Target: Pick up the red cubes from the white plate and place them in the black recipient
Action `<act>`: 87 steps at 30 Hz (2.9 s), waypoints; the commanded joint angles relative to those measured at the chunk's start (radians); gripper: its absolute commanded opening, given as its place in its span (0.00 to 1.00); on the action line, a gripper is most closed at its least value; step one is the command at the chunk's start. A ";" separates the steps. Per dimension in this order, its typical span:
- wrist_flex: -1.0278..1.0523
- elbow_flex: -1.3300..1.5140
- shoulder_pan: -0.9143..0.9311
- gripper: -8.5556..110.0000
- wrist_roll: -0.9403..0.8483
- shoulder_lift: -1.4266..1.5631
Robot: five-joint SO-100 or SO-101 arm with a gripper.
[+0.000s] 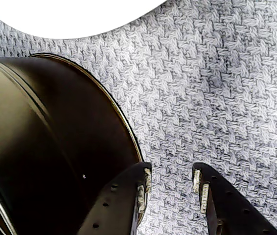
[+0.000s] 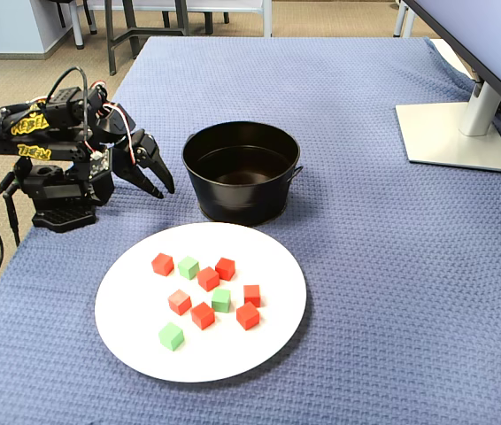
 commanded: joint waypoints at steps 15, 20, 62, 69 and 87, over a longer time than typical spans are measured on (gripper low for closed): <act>-0.101 -0.038 0.014 0.07 0.044 0.008; -0.049 -0.092 0.041 0.07 0.015 0.005; -0.124 -0.525 0.456 0.20 -0.558 -0.746; -0.132 -0.563 0.485 0.21 -0.566 -0.796; -0.252 -0.784 0.621 0.21 -0.213 -1.310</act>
